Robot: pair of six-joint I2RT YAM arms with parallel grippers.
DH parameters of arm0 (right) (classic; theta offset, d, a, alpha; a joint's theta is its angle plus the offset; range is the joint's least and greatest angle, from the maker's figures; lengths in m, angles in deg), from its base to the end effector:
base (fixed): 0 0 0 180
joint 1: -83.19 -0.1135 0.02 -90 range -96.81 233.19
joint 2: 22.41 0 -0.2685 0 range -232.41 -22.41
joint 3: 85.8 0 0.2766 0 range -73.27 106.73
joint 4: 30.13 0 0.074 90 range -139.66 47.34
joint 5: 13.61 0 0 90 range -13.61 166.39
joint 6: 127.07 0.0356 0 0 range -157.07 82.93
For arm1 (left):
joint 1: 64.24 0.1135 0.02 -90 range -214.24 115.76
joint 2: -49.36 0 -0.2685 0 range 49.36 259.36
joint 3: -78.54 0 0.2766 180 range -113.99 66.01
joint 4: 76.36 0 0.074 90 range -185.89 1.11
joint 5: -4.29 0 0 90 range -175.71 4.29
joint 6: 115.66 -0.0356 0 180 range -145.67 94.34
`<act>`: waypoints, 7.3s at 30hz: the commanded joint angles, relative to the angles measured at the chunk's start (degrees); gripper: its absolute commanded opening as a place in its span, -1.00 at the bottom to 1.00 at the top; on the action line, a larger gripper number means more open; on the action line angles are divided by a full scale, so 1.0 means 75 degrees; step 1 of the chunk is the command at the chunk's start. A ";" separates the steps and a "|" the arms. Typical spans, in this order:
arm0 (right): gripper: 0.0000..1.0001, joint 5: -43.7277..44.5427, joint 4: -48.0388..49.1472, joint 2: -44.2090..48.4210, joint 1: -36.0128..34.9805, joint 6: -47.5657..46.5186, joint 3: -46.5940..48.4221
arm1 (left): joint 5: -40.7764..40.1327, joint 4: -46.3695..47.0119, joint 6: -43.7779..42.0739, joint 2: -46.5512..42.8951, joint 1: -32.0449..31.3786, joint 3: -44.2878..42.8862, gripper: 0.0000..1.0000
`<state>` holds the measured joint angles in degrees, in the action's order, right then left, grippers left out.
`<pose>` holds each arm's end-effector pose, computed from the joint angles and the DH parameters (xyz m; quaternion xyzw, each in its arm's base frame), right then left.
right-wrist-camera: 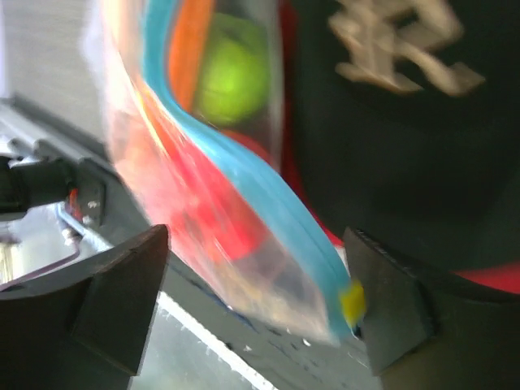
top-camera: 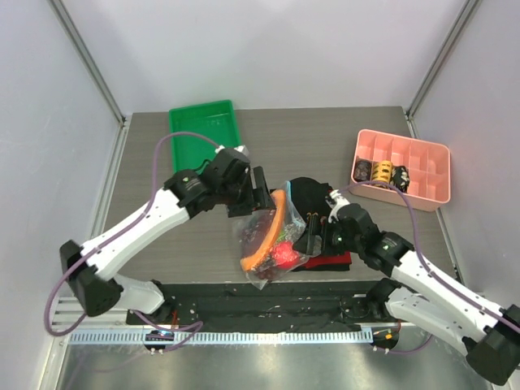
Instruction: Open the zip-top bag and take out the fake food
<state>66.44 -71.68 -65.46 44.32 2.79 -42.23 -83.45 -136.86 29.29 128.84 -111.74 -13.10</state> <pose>0.1383 0.1194 0.2277 -0.0281 0.9069 0.3229 0.2692 0.2112 -0.2326 0.3539 -0.0537 0.9329 -0.2887 0.2083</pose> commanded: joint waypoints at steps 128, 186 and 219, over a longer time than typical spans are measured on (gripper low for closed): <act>-0.97 -0.5693 0.5194 -0.6225 -0.1485 -0.0309 0.5187 | -0.0723 -0.0332 -0.1949 -0.5512 0.0111 0.2204 0.48; -0.97 -0.5833 0.4490 -0.6366 -0.0044 -0.0908 0.5517 | 0.4433 0.2751 -0.2054 -0.3273 0.3404 0.2849 -0.41; -0.52 -0.4780 0.5138 -0.6530 0.0672 0.0150 0.5187 | 0.3013 0.1081 -0.2383 -0.4903 0.3404 0.3341 -1.00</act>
<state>45.12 -34.89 -113.72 49.95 6.87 -6.62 -63.36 -134.15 9.99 92.58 -86.24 10.66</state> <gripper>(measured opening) 0.036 0.049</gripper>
